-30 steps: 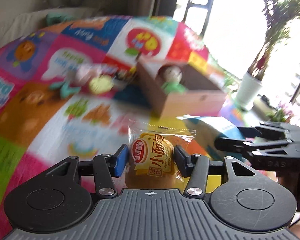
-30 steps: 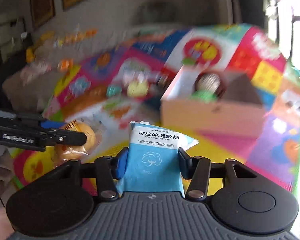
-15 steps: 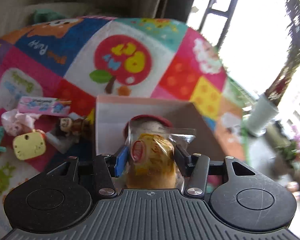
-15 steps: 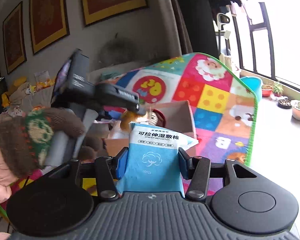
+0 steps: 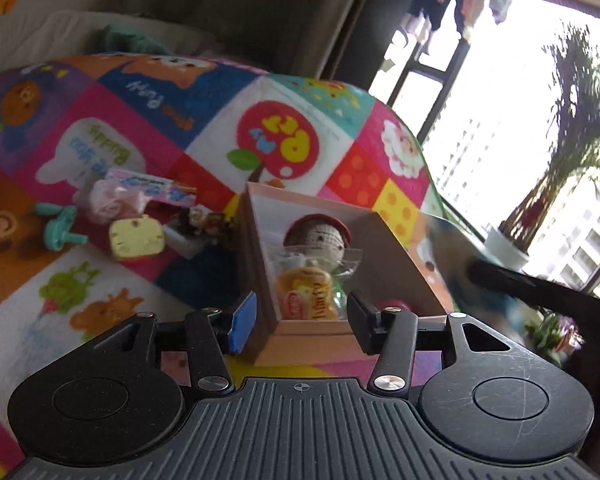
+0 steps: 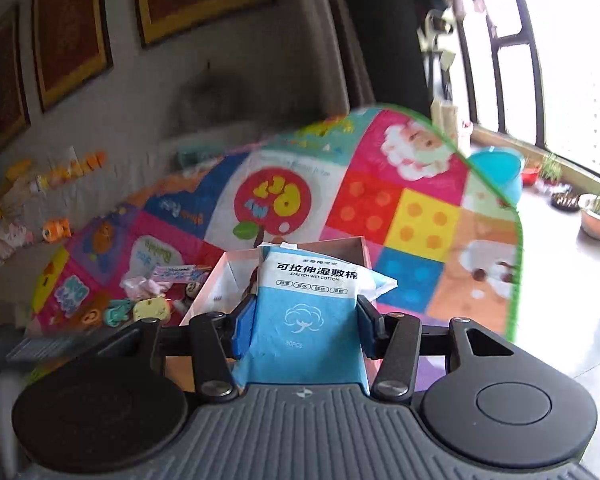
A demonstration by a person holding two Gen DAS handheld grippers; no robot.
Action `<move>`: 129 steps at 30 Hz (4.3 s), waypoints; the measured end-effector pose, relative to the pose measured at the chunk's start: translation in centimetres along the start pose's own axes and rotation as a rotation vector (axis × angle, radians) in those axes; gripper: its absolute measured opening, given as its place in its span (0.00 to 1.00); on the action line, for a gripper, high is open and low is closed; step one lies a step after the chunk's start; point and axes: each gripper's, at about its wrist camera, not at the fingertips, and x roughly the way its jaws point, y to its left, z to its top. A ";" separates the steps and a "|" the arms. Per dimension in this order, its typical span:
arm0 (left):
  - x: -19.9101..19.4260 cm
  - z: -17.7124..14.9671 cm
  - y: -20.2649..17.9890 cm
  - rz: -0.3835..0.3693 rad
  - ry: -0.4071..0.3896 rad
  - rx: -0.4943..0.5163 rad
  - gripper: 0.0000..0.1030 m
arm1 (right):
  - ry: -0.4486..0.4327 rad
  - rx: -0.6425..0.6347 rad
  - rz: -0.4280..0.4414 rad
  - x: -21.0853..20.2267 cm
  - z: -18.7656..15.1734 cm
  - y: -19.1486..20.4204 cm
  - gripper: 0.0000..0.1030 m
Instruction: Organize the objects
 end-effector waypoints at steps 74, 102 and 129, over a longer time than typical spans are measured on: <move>5.5 2.8 12.8 -0.166 0.065 -0.048 0.45 | 0.204 -0.343 0.158 3.0 -2.8 13.1 0.66; -0.8 -0.2 7.3 -0.095 0.172 0.071 0.37 | 0.095 -0.135 0.223 -0.5 -11.7 7.2 0.83; -11.0 -8.3 8.5 -0.160 0.116 -0.020 0.37 | 0.138 -0.307 -0.075 -2.9 -12.5 7.0 0.64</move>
